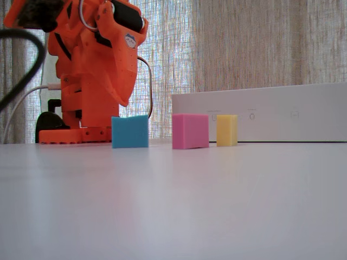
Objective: Grasp the pink cuboid and put it in the bin.
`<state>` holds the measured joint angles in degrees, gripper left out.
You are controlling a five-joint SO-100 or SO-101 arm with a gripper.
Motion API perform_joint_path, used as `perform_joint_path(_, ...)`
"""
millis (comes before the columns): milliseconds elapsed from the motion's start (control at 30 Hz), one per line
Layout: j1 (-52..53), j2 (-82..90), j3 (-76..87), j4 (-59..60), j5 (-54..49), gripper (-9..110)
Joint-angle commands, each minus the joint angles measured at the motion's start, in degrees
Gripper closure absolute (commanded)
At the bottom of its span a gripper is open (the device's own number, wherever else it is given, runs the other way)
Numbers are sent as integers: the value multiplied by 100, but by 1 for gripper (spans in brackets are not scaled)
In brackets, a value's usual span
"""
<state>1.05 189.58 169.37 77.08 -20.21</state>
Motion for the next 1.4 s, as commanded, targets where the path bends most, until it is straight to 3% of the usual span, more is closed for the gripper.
perform_joint_path(0, 18, 0, -35, -70, -70, 110)
perform_joint_path(1233, 44, 0, -35, -62, -70, 110)
perform_joint_path(1367, -35, -554, -334, -527, -88, 97)
